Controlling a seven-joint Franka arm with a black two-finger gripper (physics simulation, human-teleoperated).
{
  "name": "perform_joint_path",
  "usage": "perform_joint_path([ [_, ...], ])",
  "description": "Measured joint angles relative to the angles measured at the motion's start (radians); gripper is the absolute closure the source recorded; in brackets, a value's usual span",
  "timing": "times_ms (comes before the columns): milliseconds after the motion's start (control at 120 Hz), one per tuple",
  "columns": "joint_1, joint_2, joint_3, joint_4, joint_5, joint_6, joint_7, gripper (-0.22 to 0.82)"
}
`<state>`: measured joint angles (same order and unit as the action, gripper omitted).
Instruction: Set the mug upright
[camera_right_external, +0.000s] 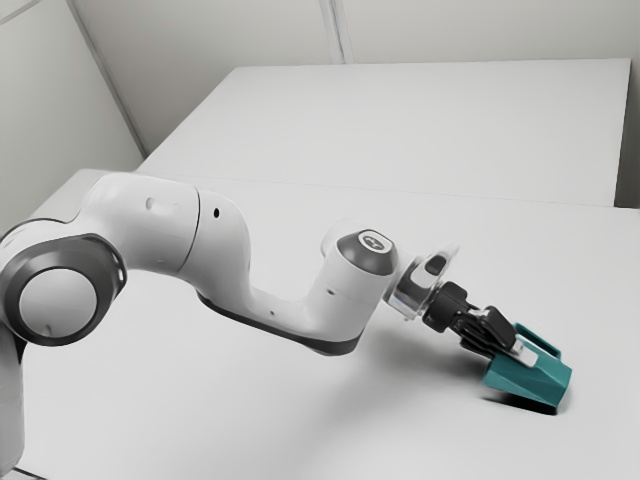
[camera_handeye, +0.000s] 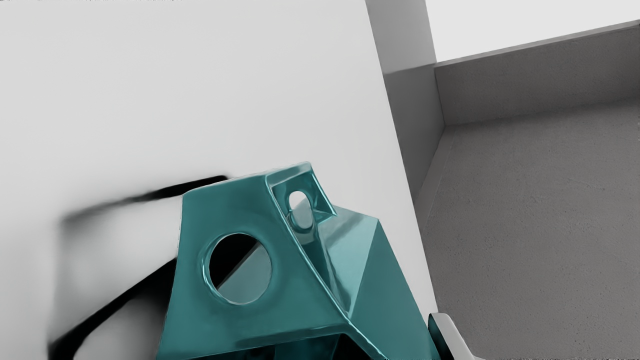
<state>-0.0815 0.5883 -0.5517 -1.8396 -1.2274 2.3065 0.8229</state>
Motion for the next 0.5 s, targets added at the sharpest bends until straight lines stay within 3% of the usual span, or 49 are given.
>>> perform_joint_path([
  [300,0.001,-0.025,-0.002,0.000,0.005,0.011,0.033,0.76],
  [500,0.015,-0.170,0.009,-0.055,0.032,0.031,0.017,0.78],
])
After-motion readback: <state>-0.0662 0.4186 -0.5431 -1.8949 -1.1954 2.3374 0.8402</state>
